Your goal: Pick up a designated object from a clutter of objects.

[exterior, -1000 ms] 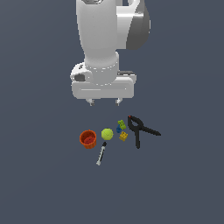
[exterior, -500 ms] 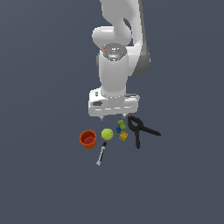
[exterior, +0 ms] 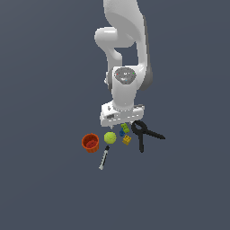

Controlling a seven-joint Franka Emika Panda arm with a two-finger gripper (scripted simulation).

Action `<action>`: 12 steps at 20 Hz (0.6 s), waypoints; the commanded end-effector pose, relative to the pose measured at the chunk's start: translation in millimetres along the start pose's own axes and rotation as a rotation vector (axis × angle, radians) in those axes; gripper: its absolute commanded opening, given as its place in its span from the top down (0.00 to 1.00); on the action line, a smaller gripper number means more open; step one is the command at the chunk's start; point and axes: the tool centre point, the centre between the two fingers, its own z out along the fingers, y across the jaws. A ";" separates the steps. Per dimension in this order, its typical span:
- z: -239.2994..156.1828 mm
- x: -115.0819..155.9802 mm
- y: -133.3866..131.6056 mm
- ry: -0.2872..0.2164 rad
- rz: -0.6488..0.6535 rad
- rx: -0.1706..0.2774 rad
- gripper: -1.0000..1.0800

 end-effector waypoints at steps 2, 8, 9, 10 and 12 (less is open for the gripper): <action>13.3 -4.8 -6.4 -0.002 -0.022 0.001 0.04; 18.7 -7.2 -9.1 -0.004 -0.031 0.002 0.04; 19.0 -7.2 -9.1 -0.004 -0.031 0.002 0.04; 19.9 -7.2 -9.1 -0.004 -0.031 0.002 0.04; 23.6 -7.4 -9.1 -0.004 -0.031 0.002 0.04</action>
